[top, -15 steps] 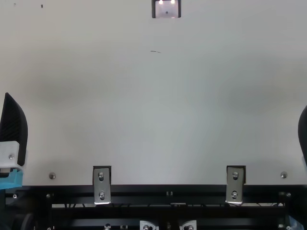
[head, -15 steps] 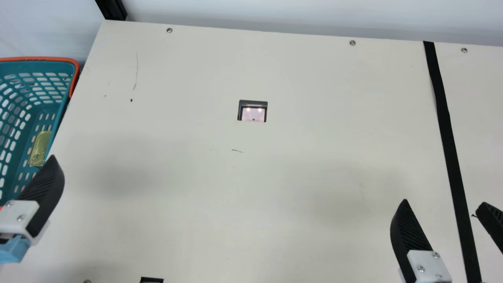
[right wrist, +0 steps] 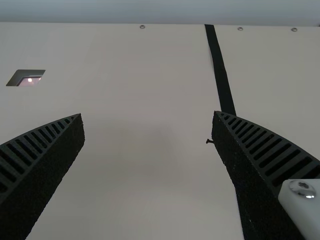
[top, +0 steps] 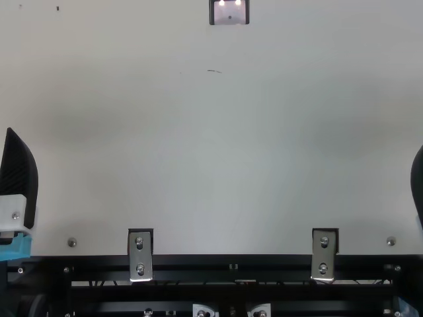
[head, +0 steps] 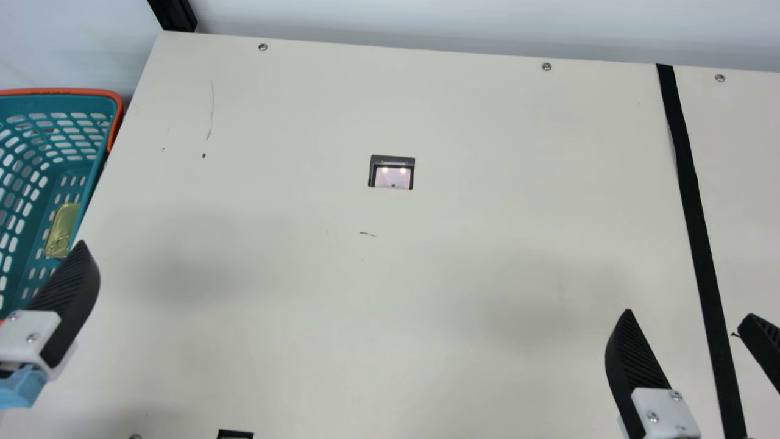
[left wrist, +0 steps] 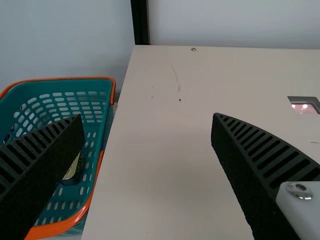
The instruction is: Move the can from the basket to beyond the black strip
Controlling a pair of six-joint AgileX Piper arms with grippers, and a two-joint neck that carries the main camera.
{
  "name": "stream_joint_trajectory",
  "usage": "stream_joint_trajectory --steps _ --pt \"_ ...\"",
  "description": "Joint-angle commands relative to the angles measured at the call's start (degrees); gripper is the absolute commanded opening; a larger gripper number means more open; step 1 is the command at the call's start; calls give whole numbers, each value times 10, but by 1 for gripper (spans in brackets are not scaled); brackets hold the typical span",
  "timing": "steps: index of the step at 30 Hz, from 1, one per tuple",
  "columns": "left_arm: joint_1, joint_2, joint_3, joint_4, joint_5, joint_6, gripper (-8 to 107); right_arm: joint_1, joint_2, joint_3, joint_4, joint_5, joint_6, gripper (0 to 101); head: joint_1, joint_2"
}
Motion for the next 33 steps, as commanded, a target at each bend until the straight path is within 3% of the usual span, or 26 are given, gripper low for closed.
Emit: stream_joint_trajectory --steps 1,33 --pt "0 0 0 0 0 0 90 0 0 0 0 0 0 101 -2 0" --pt "0 0 0 0 0 0 90 0 0 0 0 0 0 101 -2 0"
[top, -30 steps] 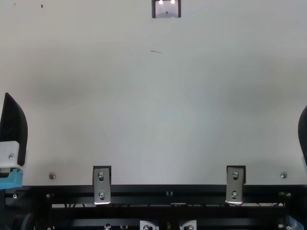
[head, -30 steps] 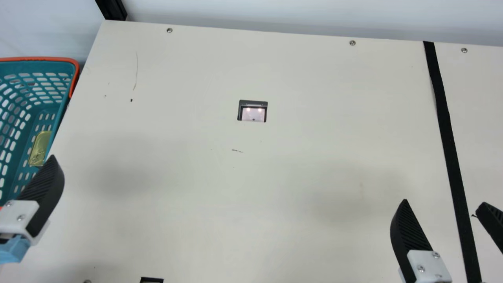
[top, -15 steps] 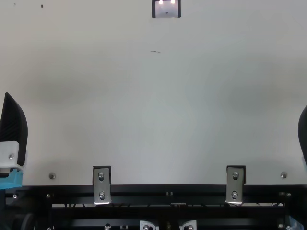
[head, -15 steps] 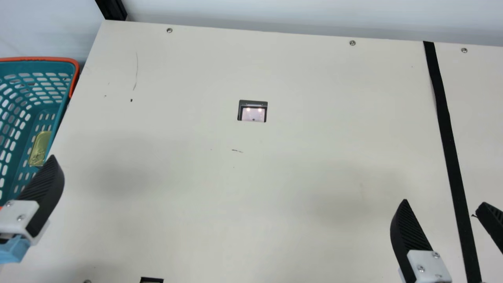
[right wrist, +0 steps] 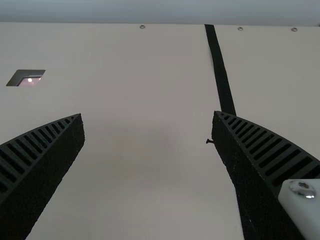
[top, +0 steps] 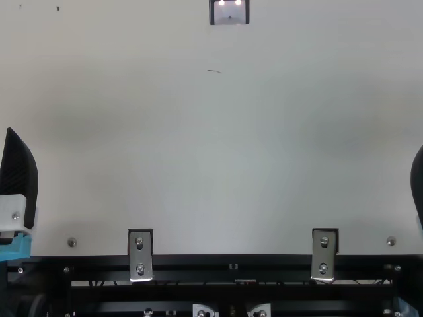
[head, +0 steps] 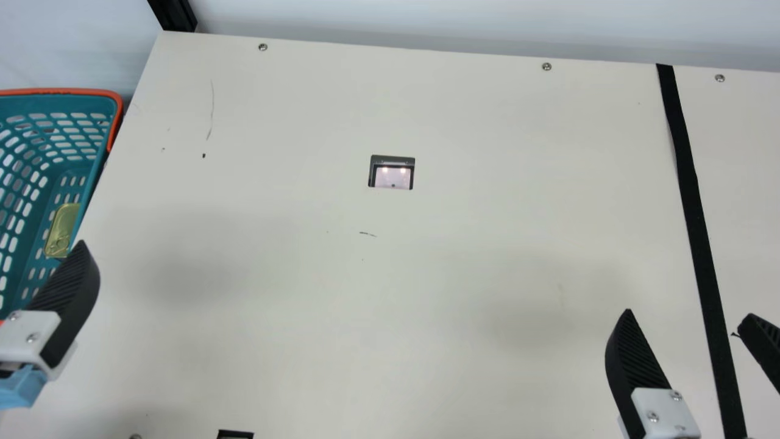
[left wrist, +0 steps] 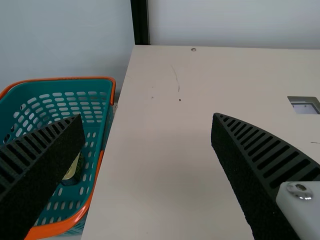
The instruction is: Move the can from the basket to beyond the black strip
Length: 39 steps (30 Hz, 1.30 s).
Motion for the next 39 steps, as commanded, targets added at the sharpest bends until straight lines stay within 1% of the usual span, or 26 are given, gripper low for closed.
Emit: stream_joint_trajectory --steps 1,10,21,32,39 --pt "0 0 0 0 0 0 90 0 0 0 0 0 0 101 -2 0" --pt "0 0 0 0 0 0 90 0 0 0 0 0 0 101 1 25" --pt "0 0 0 0 0 0 90 0 0 0 0 0 0 101 1 117" --pt "0 0 0 0 0 0 90 0 0 0 0 0 0 101 -15 213" --pt "0 0 0 0 0 0 90 0 0 0 0 0 0 101 -40 258"
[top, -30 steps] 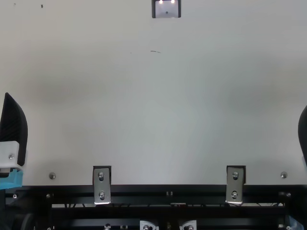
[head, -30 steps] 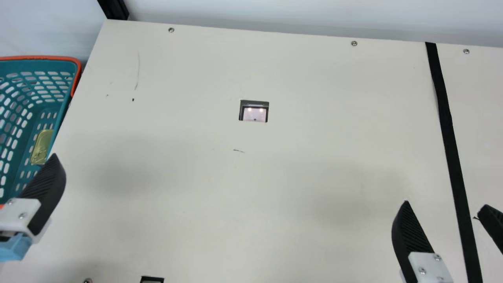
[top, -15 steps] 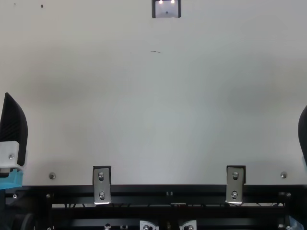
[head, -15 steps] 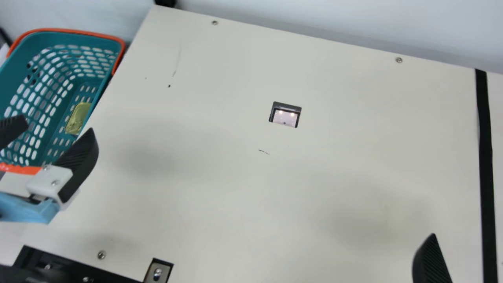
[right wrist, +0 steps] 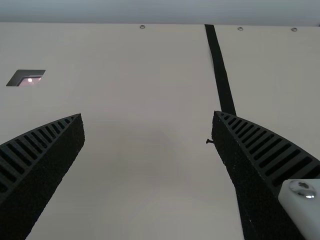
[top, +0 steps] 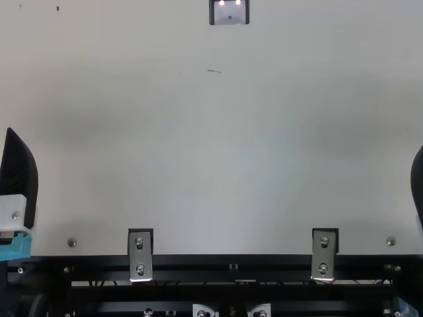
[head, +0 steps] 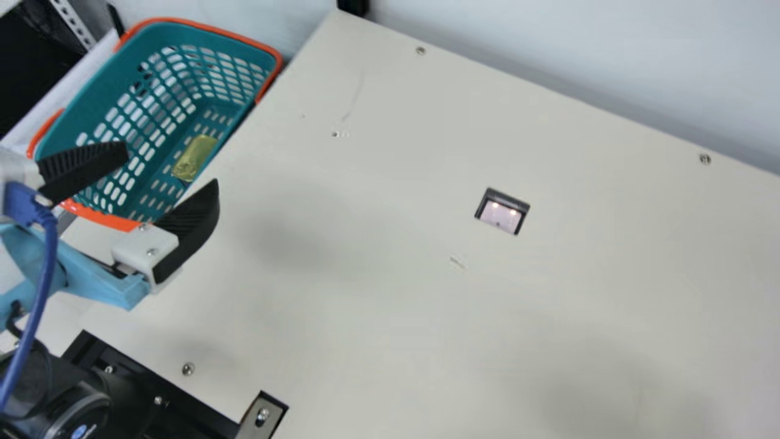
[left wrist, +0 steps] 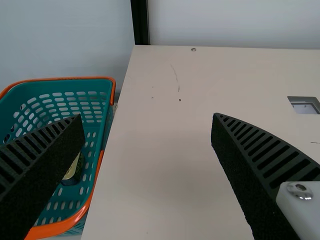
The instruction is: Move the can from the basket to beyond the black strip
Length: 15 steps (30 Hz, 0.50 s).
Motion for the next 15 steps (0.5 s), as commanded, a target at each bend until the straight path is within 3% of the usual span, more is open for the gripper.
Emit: stream_joint_trajectory --steps 1,5,15 --pt "0 0 0 0 0 0 90 0 0 0 0 0 0 101 -27 23" --pt "0 0 0 0 0 0 90 0 0 0 0 0 0 101 -47 55" --pt "0 0 0 0 0 0 90 0 0 0 0 0 0 101 -47 55"
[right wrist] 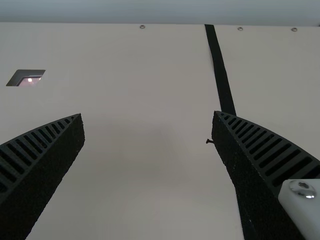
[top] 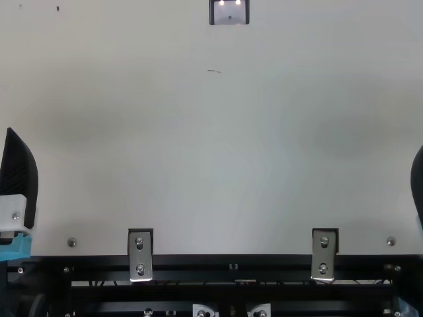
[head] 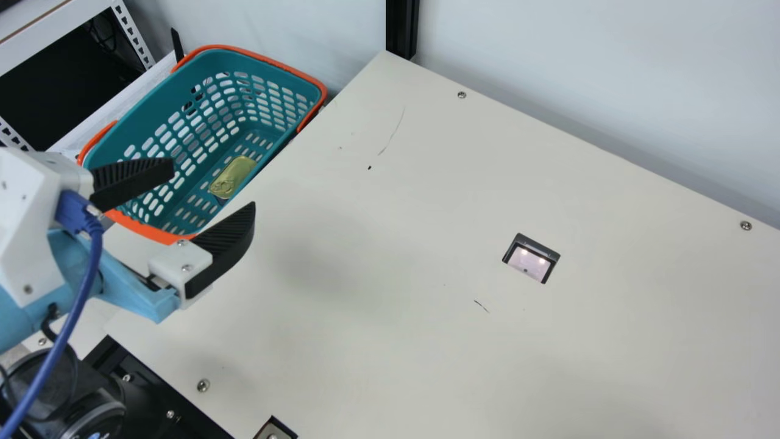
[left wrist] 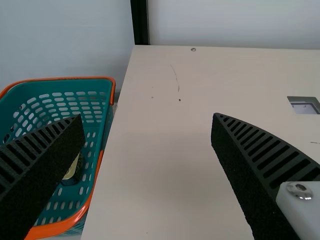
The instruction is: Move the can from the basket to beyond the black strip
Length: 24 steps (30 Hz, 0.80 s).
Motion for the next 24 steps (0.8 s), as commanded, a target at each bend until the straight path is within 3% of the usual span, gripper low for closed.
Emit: stream_joint_trajectory --steps 1,10,24 --pt "0 0 0 0 0 0 90 0 0 0 0 0 0 101 -9 8" --pt "8 38 -28 8 -8 -11 90 0 0 0 0 0 0 101 -9 8" --pt "56 258 -195 29 -16 -51 90 0 0 0 0 0 0 101 -9 8"
